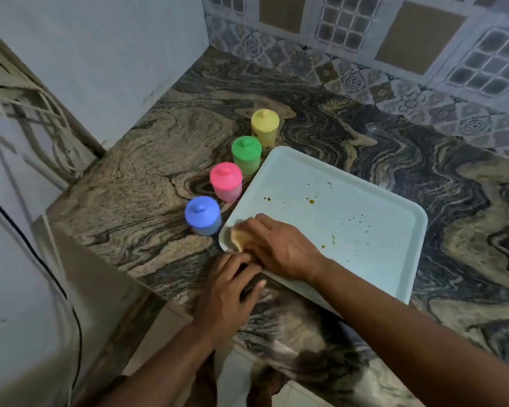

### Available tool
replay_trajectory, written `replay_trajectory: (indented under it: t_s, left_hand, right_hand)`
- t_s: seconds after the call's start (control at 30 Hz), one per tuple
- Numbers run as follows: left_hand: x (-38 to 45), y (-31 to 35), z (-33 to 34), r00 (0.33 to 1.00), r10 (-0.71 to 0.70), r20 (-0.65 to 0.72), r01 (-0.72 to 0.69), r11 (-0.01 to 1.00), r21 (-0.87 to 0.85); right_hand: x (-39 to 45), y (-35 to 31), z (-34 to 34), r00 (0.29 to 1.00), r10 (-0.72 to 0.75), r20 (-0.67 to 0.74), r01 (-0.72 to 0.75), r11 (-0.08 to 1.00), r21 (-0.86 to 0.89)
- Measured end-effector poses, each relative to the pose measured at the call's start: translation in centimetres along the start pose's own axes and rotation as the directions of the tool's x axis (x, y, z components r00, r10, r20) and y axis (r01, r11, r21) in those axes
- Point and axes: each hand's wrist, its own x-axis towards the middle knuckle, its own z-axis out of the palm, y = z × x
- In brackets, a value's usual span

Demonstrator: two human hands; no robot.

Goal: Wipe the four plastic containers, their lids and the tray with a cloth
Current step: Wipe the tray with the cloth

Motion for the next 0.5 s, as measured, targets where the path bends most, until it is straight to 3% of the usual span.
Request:
replay_trajectory:
  t_s: [0.1,0.23,0.5]
  left_hand:
    - [0.5,-0.2,0.2,0.999,0.028,-0.016,-0.028,1.000,-0.005]
    - [0.8,-0.4,0.5,0.999,0.038,-0.001,-0.038,0.999,-0.012]
    - [0.6,-1.1,1.2,1.000,0.012,-0.011,-0.013,1.000,-0.025]
  right_hand:
    - [0.1,1.2,0.8,0.986,-0.139,-0.091,0.119,0.973,-0.198]
    - [0.5,2.6,0.8,0.965,-0.242,-0.098,0.204,0.934,-0.293]
    - [6.1,11.3,-5.4,0.981,-0.052,-0.185,-0.023,0.924,-0.383]
